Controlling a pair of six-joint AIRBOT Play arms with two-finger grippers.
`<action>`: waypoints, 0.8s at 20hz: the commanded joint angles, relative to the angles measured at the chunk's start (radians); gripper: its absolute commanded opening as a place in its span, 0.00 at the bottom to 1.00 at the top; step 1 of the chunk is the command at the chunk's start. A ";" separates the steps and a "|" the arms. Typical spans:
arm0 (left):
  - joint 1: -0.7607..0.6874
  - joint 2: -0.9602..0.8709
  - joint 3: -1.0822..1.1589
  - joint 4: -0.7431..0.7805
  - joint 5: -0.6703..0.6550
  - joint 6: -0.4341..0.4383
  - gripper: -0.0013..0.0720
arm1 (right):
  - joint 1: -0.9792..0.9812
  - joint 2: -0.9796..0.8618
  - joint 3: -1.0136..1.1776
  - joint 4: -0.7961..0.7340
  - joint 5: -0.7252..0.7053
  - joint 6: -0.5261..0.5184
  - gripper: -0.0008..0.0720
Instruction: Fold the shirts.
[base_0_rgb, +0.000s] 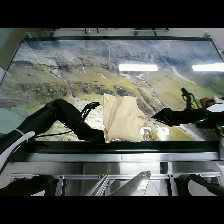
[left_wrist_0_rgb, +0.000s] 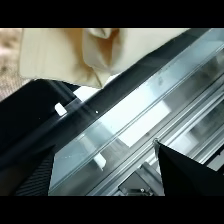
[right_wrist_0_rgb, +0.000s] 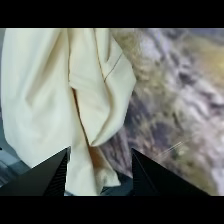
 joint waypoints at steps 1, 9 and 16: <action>0.005 0.017 -0.092 -0.051 -0.146 -0.002 0.99 | 0.065 -0.180 0.002 0.122 -0.097 -0.095 0.60; 0.006 -0.163 0.019 -0.161 -0.069 0.125 0.97 | 0.203 -0.268 0.089 0.159 -0.174 -0.055 0.60; 0.259 0.058 -0.111 -0.147 0.137 0.199 0.97 | 0.142 -0.234 0.093 0.147 -0.134 -0.054 0.60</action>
